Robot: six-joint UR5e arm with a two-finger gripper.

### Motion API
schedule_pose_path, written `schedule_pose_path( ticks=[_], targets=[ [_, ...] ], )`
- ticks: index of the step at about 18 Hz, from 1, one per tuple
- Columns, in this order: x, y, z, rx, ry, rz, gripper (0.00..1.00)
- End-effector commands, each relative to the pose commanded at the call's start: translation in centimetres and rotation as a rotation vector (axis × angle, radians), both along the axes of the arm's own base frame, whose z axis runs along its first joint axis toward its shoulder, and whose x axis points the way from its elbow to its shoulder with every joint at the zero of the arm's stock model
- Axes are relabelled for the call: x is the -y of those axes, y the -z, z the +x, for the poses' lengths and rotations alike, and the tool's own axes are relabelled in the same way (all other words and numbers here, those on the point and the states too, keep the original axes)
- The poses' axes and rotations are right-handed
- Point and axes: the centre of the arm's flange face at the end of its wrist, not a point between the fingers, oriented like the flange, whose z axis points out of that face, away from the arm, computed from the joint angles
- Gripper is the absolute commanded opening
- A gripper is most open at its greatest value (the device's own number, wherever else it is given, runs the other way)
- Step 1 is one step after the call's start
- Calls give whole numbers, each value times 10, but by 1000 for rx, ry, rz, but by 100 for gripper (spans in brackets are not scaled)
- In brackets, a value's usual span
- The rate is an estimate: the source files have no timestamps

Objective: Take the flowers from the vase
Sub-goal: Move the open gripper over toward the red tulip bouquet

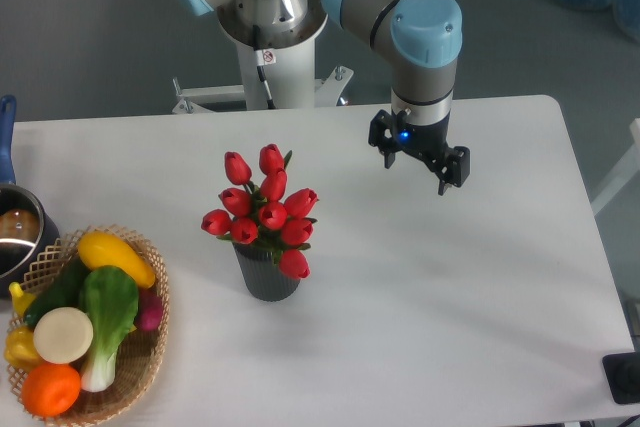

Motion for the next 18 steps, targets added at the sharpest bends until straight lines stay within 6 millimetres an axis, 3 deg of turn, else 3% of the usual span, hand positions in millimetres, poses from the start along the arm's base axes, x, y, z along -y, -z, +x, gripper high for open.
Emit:
schedule_pose_path(
  ticks=[8,13,18],
  targets=[
    [2,4,6,9,4,-7,100],
    [22,10,43,4,11,10,100],
    [21,3,71,2,34,160,100]
  ],
)
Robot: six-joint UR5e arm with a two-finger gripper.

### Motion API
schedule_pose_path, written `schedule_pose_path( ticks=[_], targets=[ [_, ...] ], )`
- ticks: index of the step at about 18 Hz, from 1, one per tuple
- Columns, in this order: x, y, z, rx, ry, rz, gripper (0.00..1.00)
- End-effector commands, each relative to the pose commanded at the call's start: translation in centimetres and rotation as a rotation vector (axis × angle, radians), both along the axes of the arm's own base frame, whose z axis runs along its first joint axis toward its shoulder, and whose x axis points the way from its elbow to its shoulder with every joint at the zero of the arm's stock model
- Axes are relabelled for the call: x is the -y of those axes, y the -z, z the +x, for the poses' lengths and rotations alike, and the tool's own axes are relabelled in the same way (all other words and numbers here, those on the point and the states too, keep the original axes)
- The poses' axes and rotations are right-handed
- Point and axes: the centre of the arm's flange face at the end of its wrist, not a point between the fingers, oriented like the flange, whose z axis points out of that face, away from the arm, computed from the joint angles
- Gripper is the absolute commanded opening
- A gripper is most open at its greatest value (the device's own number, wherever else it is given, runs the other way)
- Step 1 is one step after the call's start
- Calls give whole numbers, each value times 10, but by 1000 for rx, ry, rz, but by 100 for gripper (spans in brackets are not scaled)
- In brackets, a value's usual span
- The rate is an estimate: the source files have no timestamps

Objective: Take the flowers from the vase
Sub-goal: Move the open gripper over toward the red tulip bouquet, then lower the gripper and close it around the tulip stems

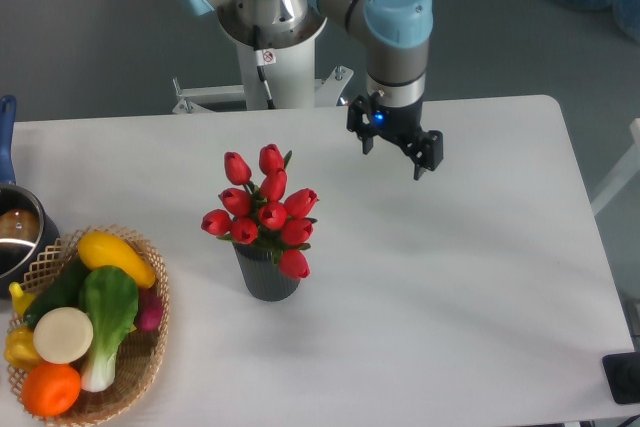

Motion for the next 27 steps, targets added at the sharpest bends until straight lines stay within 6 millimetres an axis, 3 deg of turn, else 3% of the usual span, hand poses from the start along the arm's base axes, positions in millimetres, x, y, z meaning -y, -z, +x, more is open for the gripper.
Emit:
schedule_pose_path(
  ticks=[9,20,23,25,27],
  targets=[
    [-1,-19,52,66,64,250,100],
    [-20,-22,76,158,123,382,100],
    [-38,-14,70,267,152,501,100],
    [-60,-9,44,304,159,538,100],
    [-79,-17,29,333,129,558,100]
  ],
)
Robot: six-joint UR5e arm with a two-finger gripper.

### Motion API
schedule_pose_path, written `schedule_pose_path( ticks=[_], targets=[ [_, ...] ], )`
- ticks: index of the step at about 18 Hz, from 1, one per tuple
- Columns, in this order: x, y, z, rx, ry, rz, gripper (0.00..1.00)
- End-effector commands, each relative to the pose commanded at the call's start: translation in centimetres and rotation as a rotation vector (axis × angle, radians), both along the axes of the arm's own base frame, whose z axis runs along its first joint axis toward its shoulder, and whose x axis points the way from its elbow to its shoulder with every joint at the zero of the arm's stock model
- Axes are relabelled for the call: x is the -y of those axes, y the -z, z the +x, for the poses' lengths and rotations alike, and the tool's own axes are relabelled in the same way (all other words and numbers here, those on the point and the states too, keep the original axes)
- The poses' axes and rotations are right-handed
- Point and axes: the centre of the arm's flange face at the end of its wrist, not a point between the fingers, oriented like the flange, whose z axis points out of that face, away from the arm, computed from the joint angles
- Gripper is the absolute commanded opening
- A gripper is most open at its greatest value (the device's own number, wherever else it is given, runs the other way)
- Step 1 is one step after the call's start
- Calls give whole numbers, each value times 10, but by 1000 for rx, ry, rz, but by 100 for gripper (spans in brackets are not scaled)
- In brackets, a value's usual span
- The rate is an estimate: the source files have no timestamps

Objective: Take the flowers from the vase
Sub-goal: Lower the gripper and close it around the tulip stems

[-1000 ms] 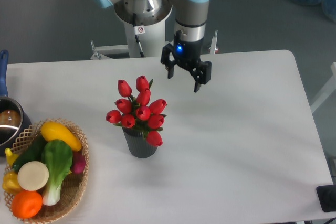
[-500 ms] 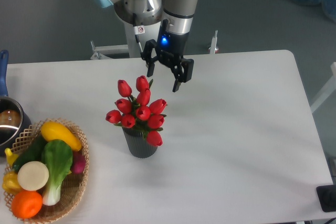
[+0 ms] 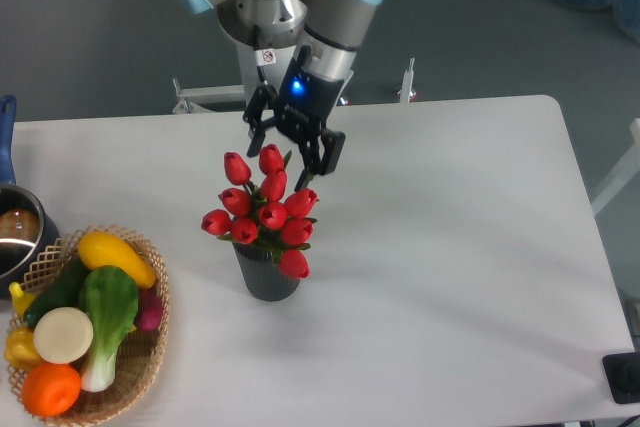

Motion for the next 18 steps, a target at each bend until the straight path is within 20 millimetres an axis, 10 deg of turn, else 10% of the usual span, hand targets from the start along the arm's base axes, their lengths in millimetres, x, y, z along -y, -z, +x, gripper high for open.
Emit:
schedule_pose_path(
  ticks=[12,18],
  targets=[
    [-32,26,-16,173,23,101,99],
    [-31,25,-17,171,23,104,37]
  ],
)
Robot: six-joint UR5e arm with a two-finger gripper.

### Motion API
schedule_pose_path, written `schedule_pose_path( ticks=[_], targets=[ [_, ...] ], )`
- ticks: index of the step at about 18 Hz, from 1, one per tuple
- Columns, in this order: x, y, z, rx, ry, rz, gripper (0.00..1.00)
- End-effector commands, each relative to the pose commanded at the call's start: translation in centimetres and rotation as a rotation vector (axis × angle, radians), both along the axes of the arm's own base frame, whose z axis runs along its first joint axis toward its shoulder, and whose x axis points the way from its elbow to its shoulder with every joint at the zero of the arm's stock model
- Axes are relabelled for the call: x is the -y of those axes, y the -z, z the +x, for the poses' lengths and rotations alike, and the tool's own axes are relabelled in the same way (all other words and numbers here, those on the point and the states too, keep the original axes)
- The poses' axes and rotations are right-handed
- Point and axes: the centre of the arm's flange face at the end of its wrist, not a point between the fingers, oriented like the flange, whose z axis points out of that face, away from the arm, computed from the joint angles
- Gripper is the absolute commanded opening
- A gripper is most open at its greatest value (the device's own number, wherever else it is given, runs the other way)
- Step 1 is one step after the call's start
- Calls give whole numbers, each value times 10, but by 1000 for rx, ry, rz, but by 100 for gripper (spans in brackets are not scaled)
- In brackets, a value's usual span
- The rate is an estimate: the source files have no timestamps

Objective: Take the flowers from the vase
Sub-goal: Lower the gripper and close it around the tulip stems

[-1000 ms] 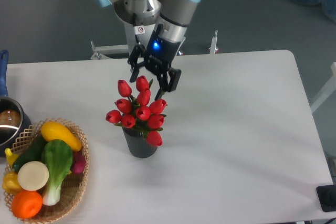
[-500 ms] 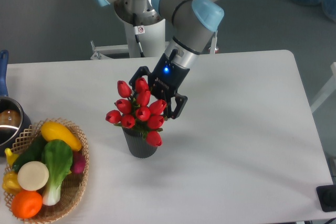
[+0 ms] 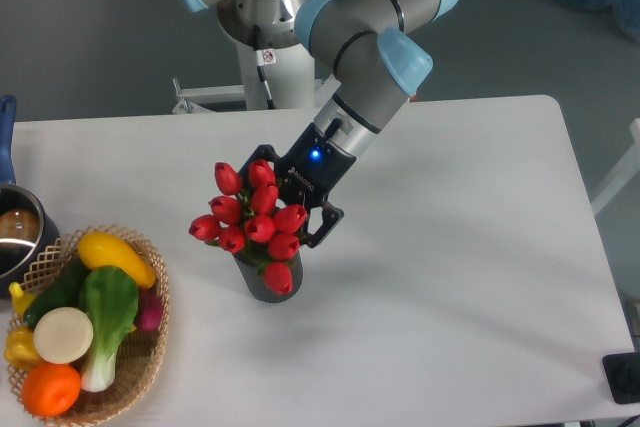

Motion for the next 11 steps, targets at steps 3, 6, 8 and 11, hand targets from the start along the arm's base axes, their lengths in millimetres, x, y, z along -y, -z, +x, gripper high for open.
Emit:
schedule_pose_path(
  ticks=[3,6,8,11],
  targets=[
    [2,-3,-1,-4,-4,4,26],
    [3,-5,-3,-9,-6,10,26],
    [4,-8,-3,-13,-8,13,25],
    [9,-17,-5,-26,-18,24,25]
  ],
)
